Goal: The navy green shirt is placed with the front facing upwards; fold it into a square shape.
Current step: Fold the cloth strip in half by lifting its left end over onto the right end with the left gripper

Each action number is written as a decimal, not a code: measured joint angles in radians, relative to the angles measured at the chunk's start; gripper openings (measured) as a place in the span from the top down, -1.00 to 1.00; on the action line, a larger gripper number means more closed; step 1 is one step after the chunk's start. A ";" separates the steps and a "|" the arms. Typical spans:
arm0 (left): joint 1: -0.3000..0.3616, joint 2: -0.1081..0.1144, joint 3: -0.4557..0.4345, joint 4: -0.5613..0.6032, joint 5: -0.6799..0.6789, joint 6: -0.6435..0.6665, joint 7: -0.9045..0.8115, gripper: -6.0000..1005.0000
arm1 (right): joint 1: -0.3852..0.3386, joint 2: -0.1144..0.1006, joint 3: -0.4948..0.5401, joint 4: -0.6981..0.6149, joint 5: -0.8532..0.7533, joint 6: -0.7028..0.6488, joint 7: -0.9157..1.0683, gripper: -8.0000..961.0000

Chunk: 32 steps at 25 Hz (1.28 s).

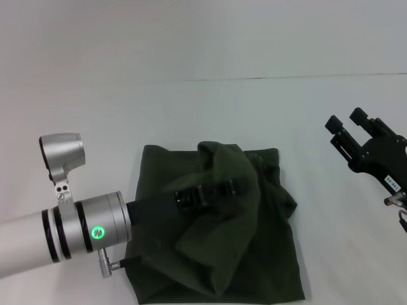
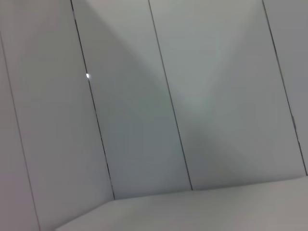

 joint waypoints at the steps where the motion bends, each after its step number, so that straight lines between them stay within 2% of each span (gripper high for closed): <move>1: -0.001 0.000 0.001 -0.001 0.000 0.002 0.019 0.48 | 0.000 0.000 -0.002 0.000 -0.001 0.005 0.003 -0.27; 8: -0.012 0.000 0.017 -0.014 -0.006 0.004 0.072 0.40 | 0.000 -0.002 -0.006 -0.010 -0.005 0.009 0.012 -0.27; 10: -0.012 0.001 0.017 -0.011 -0.007 0.007 0.071 -0.01 | 0.000 -0.002 -0.007 -0.011 -0.005 0.009 0.013 -0.27; 14: -0.005 0.006 0.040 0.043 0.000 0.047 0.072 -0.32 | 0.000 -0.003 -0.011 -0.017 -0.006 0.013 0.020 -0.27; 21: 0.068 0.008 0.063 0.267 -0.004 0.116 0.085 -0.85 | 0.021 -0.003 -0.092 -0.100 -0.008 -0.008 0.134 -0.27; 25: 0.130 0.010 0.076 0.401 0.001 0.146 0.154 -0.85 | 0.048 -0.004 -0.243 -0.265 -0.007 -0.084 0.322 -0.26; 32: 0.242 0.011 0.068 0.547 -0.006 0.207 0.344 -0.84 | 0.078 -0.002 -0.596 -0.774 -0.008 -0.203 0.896 -0.26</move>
